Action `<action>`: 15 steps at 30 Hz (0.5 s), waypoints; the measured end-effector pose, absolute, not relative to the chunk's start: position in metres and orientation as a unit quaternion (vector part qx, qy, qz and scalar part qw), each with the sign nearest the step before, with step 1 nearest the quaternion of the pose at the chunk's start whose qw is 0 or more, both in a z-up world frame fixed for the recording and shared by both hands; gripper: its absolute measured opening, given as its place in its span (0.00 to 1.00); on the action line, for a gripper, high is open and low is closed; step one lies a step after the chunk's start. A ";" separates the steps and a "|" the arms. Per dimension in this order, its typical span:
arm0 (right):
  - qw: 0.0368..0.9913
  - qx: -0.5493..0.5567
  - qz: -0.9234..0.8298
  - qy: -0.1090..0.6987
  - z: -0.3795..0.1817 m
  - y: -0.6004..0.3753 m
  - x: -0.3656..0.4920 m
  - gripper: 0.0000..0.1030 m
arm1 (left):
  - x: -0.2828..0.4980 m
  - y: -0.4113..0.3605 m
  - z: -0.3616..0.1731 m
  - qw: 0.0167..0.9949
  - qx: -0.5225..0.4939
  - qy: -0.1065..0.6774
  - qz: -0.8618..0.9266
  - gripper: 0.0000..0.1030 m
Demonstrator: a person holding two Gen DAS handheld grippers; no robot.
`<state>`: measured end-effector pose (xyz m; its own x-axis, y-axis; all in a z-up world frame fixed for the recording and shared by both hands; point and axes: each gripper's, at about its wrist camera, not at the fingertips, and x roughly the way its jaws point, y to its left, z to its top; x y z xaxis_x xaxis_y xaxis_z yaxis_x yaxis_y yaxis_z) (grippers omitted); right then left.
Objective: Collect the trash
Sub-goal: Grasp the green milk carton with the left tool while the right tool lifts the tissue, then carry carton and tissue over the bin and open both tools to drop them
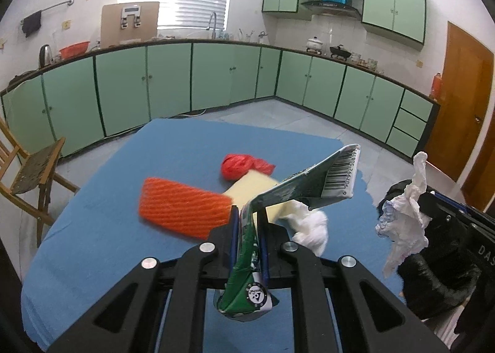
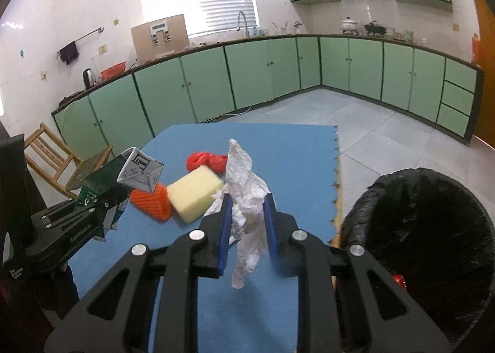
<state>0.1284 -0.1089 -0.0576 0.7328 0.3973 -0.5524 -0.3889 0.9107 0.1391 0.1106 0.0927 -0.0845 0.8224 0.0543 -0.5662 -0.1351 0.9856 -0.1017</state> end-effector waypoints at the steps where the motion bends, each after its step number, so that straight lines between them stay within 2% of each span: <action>1: 0.933 0.008 0.207 0.295 -0.055 -0.114 0.129 0.19 | 0.112 0.089 -0.082 0.953 -0.068 0.292 0.046 0.11; 15: 0.953 0.031 0.148 0.260 -0.033 -0.196 0.131 0.16 | 0.143 0.015 -0.063 0.960 -0.055 0.273 -0.024 0.11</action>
<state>0.1310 -0.1957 -0.0335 0.8202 0.2994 -0.4874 -0.2669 0.9540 0.1369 0.1433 0.0149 -0.0627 0.8494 -0.0762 -0.5223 0.0162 0.9928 -0.1184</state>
